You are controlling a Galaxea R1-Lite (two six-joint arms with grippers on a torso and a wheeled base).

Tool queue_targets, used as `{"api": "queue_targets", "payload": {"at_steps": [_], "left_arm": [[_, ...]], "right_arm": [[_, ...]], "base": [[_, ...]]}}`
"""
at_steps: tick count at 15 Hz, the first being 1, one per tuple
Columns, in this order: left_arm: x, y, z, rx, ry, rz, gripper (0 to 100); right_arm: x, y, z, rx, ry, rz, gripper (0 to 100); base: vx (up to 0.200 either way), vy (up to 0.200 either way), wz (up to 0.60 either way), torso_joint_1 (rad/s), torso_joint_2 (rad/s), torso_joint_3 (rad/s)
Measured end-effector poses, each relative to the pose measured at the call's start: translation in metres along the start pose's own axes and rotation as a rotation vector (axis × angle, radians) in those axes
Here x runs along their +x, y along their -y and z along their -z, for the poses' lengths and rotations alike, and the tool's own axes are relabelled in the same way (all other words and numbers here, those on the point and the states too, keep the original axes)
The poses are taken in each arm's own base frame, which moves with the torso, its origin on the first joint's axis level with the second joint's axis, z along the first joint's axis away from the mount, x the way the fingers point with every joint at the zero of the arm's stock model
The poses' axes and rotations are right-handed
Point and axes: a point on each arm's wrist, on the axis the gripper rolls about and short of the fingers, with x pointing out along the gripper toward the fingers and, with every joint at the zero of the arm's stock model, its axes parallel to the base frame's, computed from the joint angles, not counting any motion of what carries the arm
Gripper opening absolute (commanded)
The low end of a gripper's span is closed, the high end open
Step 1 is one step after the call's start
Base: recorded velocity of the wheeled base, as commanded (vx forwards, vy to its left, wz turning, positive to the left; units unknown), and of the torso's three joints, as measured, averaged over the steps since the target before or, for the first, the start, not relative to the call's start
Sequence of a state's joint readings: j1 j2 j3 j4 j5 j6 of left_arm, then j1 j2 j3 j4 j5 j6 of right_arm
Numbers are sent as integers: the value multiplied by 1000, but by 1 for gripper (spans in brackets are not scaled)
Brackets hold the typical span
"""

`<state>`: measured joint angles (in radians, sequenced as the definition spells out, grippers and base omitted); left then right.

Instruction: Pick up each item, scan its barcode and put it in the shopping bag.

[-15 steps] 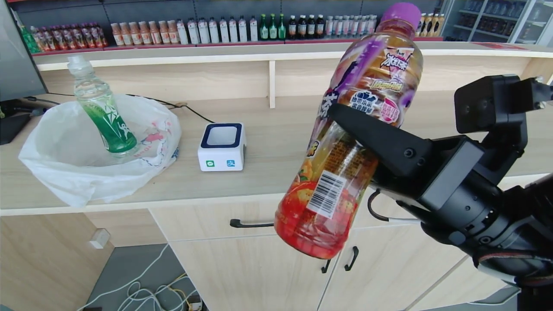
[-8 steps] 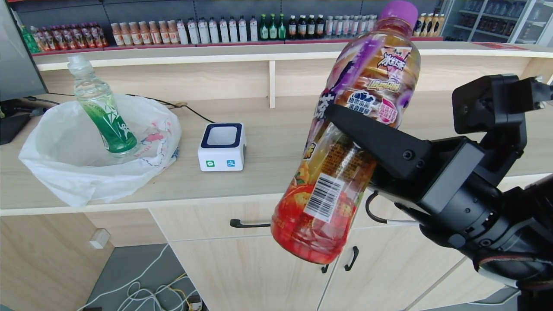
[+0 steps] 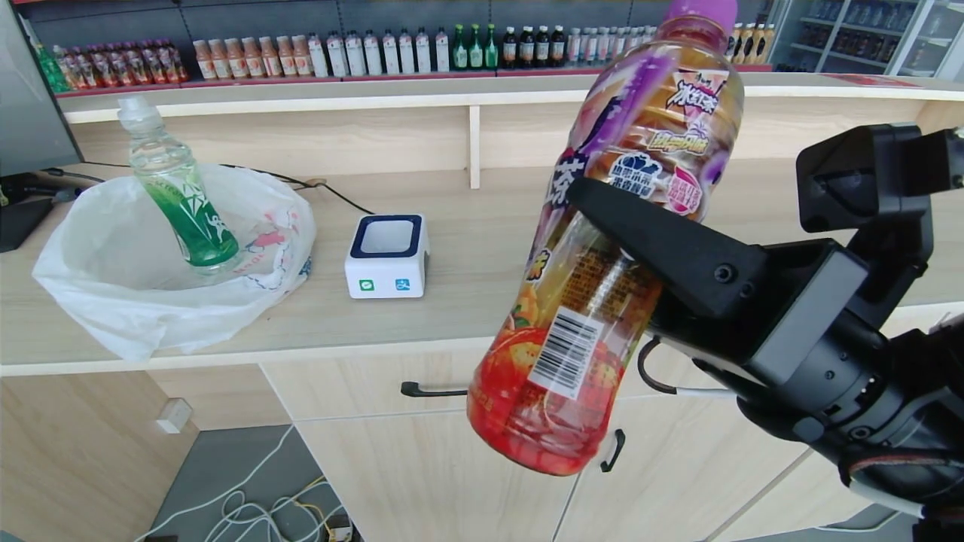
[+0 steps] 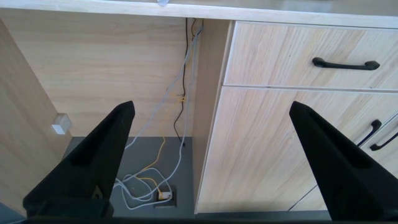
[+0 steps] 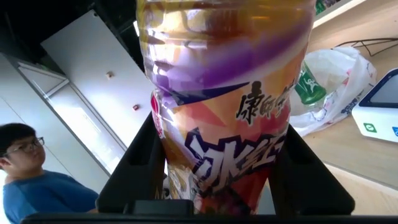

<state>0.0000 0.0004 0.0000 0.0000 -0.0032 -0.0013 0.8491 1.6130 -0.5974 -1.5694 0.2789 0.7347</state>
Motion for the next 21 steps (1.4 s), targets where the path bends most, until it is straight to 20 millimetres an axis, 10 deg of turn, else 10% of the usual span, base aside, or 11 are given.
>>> {"api": "queue_targets", "payload": {"at_steps": [21], "left_arm": [[0, 0, 0, 0, 0, 0, 100]], "right_arm": [[-13, 32, 12, -484, -27, 219, 0]], "base": [[0, 0, 0, 0, 0, 0]]}}
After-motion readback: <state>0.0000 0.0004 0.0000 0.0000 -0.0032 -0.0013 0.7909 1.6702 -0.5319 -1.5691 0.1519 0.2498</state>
